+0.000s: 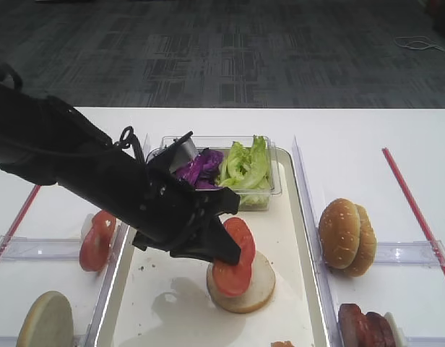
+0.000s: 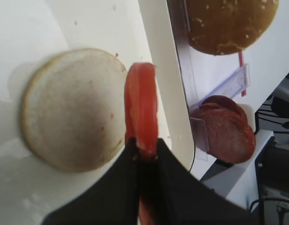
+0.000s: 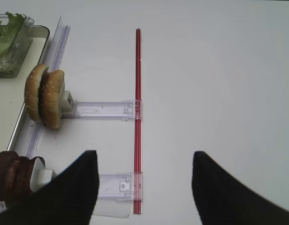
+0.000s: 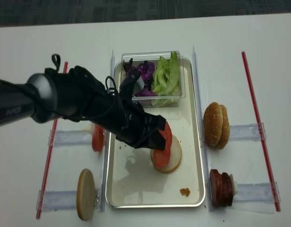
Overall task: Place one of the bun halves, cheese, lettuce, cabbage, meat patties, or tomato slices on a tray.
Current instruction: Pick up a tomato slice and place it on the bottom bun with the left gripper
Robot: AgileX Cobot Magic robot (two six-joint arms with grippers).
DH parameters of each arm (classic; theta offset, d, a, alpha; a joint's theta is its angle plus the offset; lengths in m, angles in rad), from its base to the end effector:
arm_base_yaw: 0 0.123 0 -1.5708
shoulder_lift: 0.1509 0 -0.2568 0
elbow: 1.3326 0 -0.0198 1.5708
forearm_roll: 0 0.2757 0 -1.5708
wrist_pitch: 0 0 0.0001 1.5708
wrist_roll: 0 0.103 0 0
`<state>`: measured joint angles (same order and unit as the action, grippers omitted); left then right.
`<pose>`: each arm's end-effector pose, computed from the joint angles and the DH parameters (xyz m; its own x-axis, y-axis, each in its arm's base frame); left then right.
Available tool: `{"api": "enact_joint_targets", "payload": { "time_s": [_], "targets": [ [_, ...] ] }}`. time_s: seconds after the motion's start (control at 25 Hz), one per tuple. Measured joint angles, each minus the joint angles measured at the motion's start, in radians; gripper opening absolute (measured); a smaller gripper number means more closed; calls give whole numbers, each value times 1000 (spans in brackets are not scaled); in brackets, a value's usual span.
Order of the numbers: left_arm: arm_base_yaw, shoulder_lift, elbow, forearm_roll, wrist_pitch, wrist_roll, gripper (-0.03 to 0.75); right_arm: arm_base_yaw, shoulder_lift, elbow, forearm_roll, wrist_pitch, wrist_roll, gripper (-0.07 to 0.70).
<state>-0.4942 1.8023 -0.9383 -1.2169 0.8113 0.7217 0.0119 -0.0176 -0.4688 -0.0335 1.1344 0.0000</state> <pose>0.2649 -0.2224 0.1140 -0.9561 0.2245 -0.1882 0.2894 0.6243 -0.7256 0.0535 -0.0025 0.2686 -0.5317 -0.0205 -0.8467 0.0063 0.9996 -0.0281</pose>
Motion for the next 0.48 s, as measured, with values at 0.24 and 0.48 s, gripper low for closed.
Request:
{"api": "enact_joint_targets", "payload": {
  "time_s": [0.24, 0.48],
  "targets": [
    [0, 79, 0, -167, -9, 138, 22, 0, 0, 0, 0, 0, 0, 453],
    [16, 125, 0, -206, -11, 169, 22, 0, 0, 0, 0, 0, 0, 453]
  ]
}}
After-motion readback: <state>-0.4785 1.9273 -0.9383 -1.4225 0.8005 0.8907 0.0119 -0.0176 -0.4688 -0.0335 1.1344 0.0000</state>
